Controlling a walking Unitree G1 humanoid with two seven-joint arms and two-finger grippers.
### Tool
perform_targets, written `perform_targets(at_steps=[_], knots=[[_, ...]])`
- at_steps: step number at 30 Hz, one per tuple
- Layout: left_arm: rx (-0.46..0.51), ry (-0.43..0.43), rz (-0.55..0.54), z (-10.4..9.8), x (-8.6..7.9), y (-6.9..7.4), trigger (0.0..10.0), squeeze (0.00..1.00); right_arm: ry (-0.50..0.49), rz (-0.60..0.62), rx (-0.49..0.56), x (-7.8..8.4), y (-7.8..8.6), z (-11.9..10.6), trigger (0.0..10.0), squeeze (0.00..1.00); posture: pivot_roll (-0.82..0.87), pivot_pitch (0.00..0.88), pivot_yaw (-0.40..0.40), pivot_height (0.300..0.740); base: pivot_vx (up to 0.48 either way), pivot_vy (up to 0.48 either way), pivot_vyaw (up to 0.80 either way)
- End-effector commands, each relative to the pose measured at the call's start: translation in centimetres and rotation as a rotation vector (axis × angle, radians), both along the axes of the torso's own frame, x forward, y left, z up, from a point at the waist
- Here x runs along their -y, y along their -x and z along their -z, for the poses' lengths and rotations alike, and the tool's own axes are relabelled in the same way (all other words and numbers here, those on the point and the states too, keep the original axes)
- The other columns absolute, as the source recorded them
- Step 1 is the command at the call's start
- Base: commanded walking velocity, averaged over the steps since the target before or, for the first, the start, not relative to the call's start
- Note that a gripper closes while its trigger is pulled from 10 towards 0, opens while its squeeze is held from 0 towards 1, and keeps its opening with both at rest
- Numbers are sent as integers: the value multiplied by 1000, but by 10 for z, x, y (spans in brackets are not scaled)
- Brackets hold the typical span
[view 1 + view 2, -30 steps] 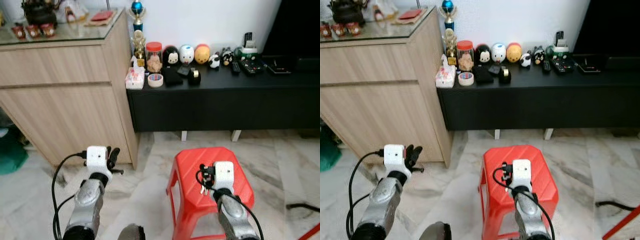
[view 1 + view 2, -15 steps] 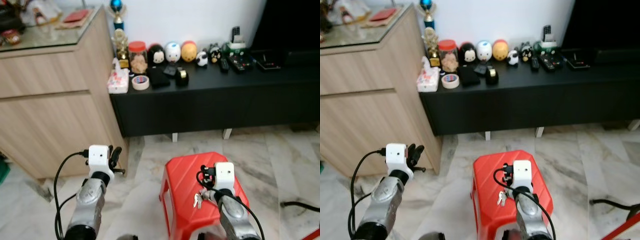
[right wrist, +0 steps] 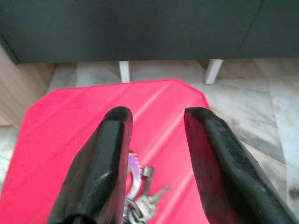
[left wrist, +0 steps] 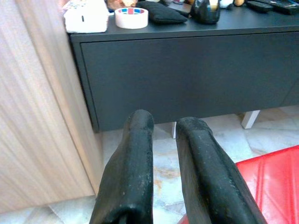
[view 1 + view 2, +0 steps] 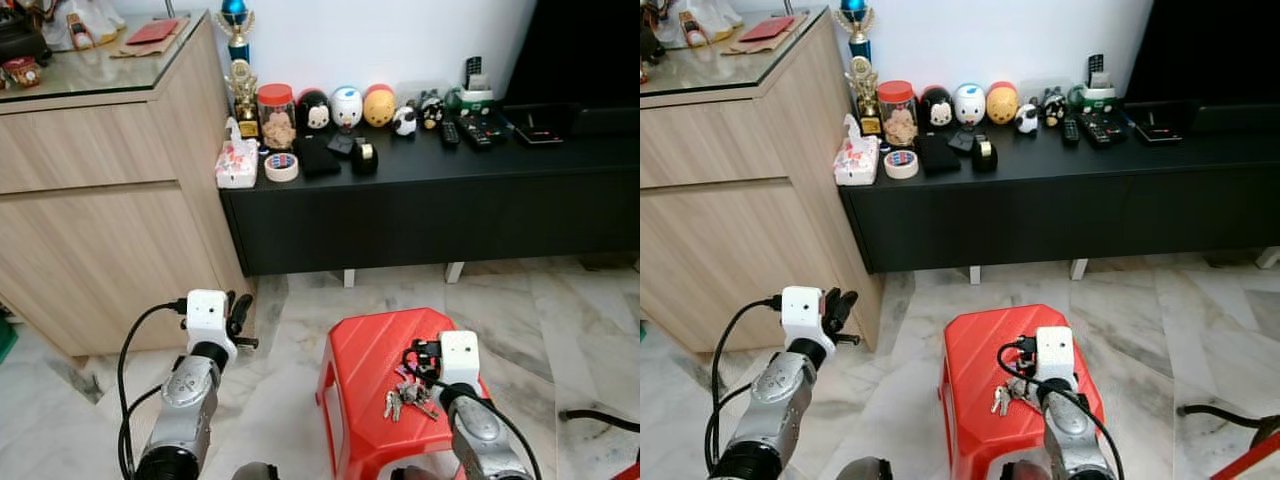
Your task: Hang keys on a hook
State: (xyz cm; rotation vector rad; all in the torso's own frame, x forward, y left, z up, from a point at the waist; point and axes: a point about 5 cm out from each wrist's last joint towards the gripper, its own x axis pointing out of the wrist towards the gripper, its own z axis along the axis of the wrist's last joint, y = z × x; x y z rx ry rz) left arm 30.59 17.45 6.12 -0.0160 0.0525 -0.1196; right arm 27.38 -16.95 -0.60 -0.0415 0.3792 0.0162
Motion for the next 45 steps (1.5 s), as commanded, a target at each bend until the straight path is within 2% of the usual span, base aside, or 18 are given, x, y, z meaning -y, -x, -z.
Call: perform_targets(at_steps=[1, 5, 24, 33, 37, 39, 42, 45], knots=[[-15, 2, -3, 4, -2, 2, 10000, 0, -3, -1, -13, -1, -1, 1, 10000, 0, -59, 0, 21, 640, 0, 0, 0], [-15, 2, -2, 4, -2, 1, 10000, 0, -3, -2, -15, -2, -1, 1, 10000, 0, -60, 0, 21, 640, 0, 0, 0], [-19, -13, 9, 5, 0, 2, 10000, 0, 9, -23, -44, -3, 1, 4, 10000, 0, -55, 0, 17, 640, 286, 0, 0], [-21, -13, 6, 6, 0, 2, 10000, 0, 65, -77, -113, -1, 6, 13, 10000, 0, -54, 0, 17, 640, 0, 0, 0], [-23, -12, 7, 7, 0, 2, 10000, 0, 117, -156, -163, -1, 10, 18, 10000, 0, -57, 0, 18, 640, 0, 0, 0], [-25, -12, 9, 7, 0, 3, 10000, 0, 168, -239, -208, -1, 15, 23, 10000, 0, -57, 0, 18, 640, 0, 0, 0], [-26, -12, 11, 8, 0, 3, 10000, 0, 164, -289, -237, -2, 18, 26, 10000, 0, -57, 0, 19, 640, 0, 0, 0], [-28, -12, 11, 8, -1, 4, 10000, 0, 154, -442, -288, -9, 25, 31, 10000, 0, -55, 0, 19, 640, 0, 0, 0]])
